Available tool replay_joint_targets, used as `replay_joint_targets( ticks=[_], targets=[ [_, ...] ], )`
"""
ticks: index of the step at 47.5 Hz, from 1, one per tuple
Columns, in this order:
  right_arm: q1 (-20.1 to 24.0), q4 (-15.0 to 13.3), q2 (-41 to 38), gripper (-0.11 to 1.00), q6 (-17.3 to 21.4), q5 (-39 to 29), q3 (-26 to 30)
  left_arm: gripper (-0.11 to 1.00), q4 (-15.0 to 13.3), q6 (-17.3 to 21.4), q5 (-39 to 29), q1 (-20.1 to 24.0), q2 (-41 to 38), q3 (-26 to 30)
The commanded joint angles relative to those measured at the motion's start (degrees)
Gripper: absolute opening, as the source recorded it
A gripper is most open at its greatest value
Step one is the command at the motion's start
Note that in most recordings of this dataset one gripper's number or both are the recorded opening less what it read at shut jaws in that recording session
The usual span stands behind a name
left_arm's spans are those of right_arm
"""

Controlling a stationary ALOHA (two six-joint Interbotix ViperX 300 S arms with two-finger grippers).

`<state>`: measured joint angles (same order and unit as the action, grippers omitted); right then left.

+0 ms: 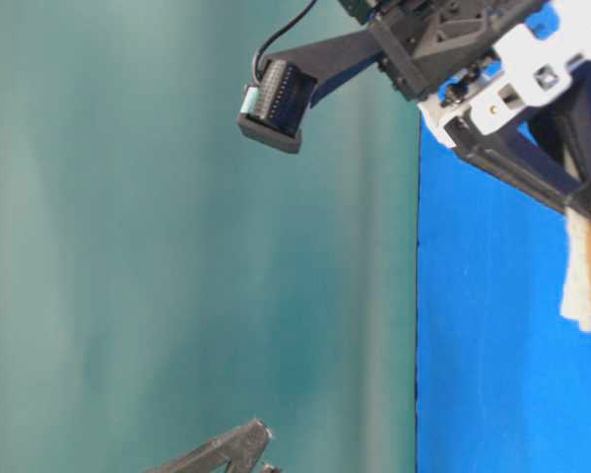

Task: Hand over the sponge with the left arm and wipe it with the right arm.
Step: 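Rub the held sponge back and forth on the table with the right gripper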

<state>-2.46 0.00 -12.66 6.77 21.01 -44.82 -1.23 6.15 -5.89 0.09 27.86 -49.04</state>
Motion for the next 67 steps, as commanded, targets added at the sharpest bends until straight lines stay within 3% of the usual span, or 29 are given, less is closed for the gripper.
replay_joint_targets(
  ticks=[1, 16, 23, 32, 39, 58, 67],
  targets=[
    [-3.3, 0.0, 1.9, 0.23, -0.5, -0.2, -0.9, 0.86, -0.1, 0.1, 0.5, -0.1, 0.2, 0.6],
    [-13.4, -1.6, 3.7, 0.23, -3.4, -0.1, -1.7, 0.86, -0.1, 0.1, 0.5, -0.1, 0.2, 0.6],
    [-15.6, -1.6, 3.5, 0.23, -4.8, -0.1, -0.8, 0.86, -0.1, 0.1, 0.5, -0.1, 0.2, 0.6],
    [-15.1, -1.6, 3.4, 0.23, -4.7, -0.1, -0.8, 0.86, -0.1, 0.1, 0.5, -0.1, 0.2, 0.6],
    [-11.2, -1.2, 3.4, 0.23, -3.9, -0.3, -1.2, 0.86, -0.1, 0.1, 0.5, -0.1, 0.2, 0.6],
    [6.6, 0.1, 4.2, 0.23, 0.7, -2.6, -0.4, 0.86, -0.1, 0.3, 0.6, -0.1, -0.5, 0.9],
    [9.1, 0.1, 4.2, 0.23, 1.4, -2.6, 0.2, 0.86, -0.1, 0.3, 0.7, -0.1, -0.7, 1.0]
  ],
)
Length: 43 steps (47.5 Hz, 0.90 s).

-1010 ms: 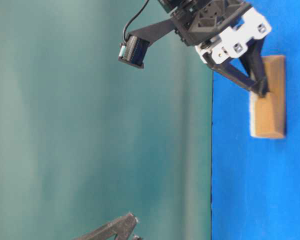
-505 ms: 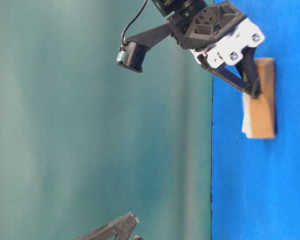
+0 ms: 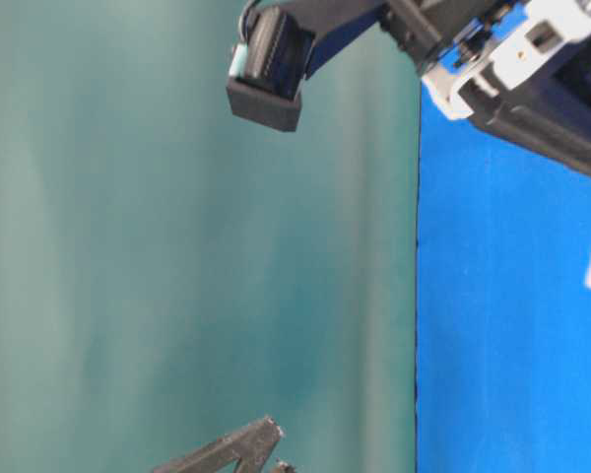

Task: Hand over the sponge with the left arm and wipe it with the right arm.
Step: 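Rub the held sponge back and forth on the table with the right gripper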

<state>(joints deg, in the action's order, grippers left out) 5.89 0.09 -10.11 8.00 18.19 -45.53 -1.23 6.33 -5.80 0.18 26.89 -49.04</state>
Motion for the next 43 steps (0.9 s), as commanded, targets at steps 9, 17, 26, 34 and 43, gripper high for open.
replay_joint_targets(
  ticks=[9, 17, 26, 34, 43],
  targets=[
    [-1.4, -0.2, 1.7, 0.23, -0.7, 0.2, 0.7, 0.86, -0.1, 0.1, 0.6, -0.2, 0.3, 0.9],
    [-7.7, -1.0, 1.9, 0.23, -2.6, -0.8, 0.3, 0.86, 0.0, 0.1, 0.7, -0.2, 0.3, 1.0],
    [-16.5, -1.6, 2.5, 0.23, -6.6, -0.8, 0.0, 0.86, -0.1, -0.1, 0.7, -0.2, 0.3, 0.8],
    [-21.6, -1.7, 2.7, 0.23, -9.3, -0.5, 0.4, 0.86, -0.1, -0.2, 0.6, -0.2, 0.3, 0.8],
    [-23.2, -1.6, 2.5, 0.23, -9.8, -0.4, 1.0, 0.86, -0.1, 0.0, 0.7, -0.2, 0.3, 0.7]
  ],
)
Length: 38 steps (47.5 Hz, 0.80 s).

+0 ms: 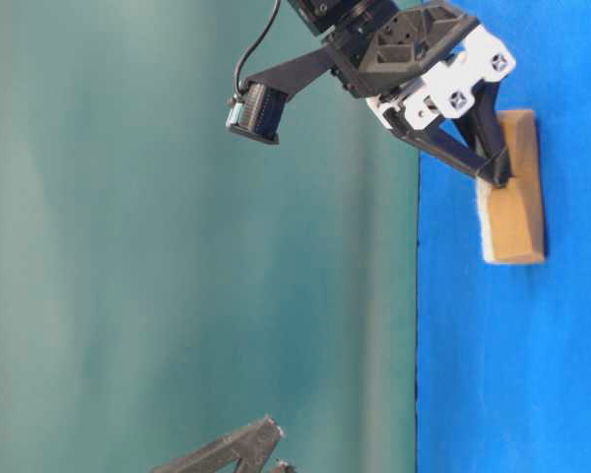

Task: Hand over the sponge with the left arm and wipe it with the right arm.
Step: 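Rub the held sponge back and forth on the table with the right gripper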

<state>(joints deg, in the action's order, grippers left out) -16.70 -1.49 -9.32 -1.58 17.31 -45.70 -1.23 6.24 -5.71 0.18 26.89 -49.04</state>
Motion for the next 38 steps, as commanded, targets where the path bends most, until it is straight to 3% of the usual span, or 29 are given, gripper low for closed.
replay_joint_targets(
  ticks=[1, 10, 27, 38],
  targets=[
    [-0.5, 0.0, 1.8, 0.23, -0.1, 0.5, 1.2, 0.86, -0.1, 0.1, 0.5, -0.2, 0.3, 0.7],
    [3.0, 0.2, 1.7, 0.23, 0.9, 0.2, 0.9, 0.86, 0.0, 0.1, 0.6, -0.2, 0.3, 0.6],
    [20.5, 1.6, 1.7, 0.23, 6.4, -1.7, 1.1, 0.86, -0.1, 0.2, 0.5, -0.2, 0.3, 0.6],
    [25.8, 1.6, 1.7, 0.23, 8.3, -3.5, 2.6, 0.86, -0.1, 0.2, 0.5, -0.2, 0.3, 0.6]
  ],
)
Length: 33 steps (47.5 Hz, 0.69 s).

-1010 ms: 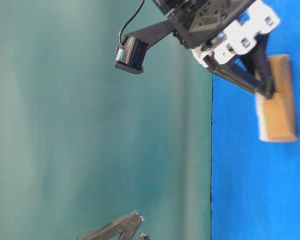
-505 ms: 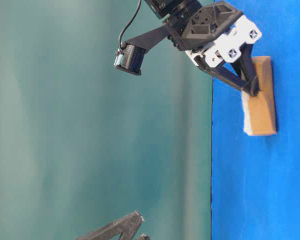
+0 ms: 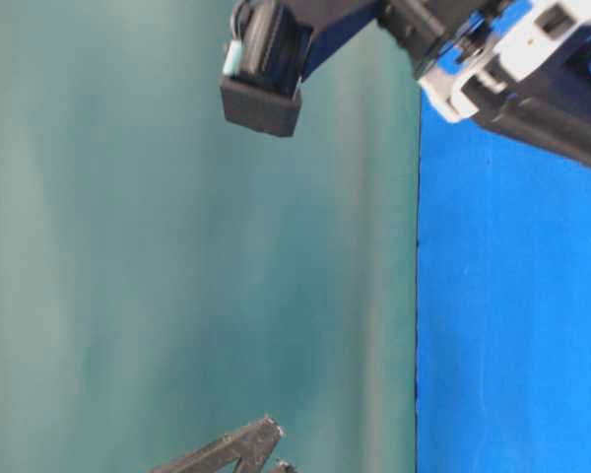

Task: Hand over the sponge with the left arm and wipe it with the right arm.
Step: 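Rub the held sponge back and forth on the table with the right gripper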

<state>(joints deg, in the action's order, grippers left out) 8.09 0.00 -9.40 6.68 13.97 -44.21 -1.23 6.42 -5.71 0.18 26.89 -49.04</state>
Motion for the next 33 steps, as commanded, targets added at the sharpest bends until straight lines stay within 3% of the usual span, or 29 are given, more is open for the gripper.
replay_joint_targets(
  ticks=[1, 12, 26, 33],
  targets=[
    [1.0, 0.1, 1.8, 0.23, 0.1, -0.3, 1.2, 0.86, -0.1, 0.0, 0.5, -0.2, 0.3, 0.7],
    [-1.0, -0.2, 1.7, 0.23, -0.6, -0.3, 1.1, 0.86, -0.1, -0.2, 0.6, -0.2, 0.3, 0.6],
    [-12.3, -1.3, 0.7, 0.23, -1.8, 0.7, -1.0, 0.86, -0.1, -0.2, 0.6, -0.2, 0.3, 0.5],
    [-14.8, -2.2, 0.8, 0.23, -2.3, 2.3, -1.1, 0.86, -0.1, -0.2, 0.5, -0.2, 0.3, 0.6]
  ],
)
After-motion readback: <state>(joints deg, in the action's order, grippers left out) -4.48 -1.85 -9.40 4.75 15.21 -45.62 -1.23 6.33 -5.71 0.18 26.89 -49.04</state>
